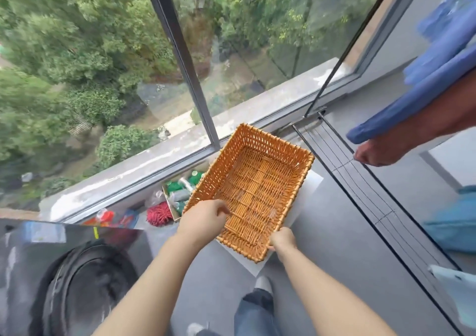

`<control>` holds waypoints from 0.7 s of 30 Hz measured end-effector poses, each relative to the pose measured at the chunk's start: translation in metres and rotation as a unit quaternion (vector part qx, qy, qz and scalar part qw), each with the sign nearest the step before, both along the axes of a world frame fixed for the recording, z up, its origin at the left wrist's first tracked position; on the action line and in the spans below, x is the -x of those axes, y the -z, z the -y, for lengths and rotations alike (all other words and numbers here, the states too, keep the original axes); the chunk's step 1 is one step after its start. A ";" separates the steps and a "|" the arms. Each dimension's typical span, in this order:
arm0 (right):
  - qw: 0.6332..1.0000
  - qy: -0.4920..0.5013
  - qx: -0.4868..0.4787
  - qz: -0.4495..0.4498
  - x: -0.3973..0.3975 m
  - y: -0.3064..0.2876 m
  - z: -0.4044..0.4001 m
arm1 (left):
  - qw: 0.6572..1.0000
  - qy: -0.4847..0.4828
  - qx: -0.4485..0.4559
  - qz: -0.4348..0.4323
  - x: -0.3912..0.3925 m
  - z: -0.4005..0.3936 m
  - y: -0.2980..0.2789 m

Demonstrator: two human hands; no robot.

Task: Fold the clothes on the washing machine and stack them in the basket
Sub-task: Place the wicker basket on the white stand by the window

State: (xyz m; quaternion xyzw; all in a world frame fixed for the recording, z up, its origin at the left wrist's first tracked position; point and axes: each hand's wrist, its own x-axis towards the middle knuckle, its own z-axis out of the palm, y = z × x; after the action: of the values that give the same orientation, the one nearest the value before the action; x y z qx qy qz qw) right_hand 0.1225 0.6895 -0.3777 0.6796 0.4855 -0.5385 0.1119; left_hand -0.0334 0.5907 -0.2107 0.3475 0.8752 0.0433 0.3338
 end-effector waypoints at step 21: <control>0.920 -0.106 -0.320 -0.200 0.000 -0.290 -0.037 | 0.964 0.127 -0.234 0.003 0.010 -0.050 -0.149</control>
State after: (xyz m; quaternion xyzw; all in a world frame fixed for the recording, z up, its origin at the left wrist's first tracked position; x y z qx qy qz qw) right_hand 0.1221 0.7269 -0.0873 0.5018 0.7134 -0.4639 -0.1550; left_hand -0.0431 0.6402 -0.0613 0.5237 0.7886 0.2051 0.2487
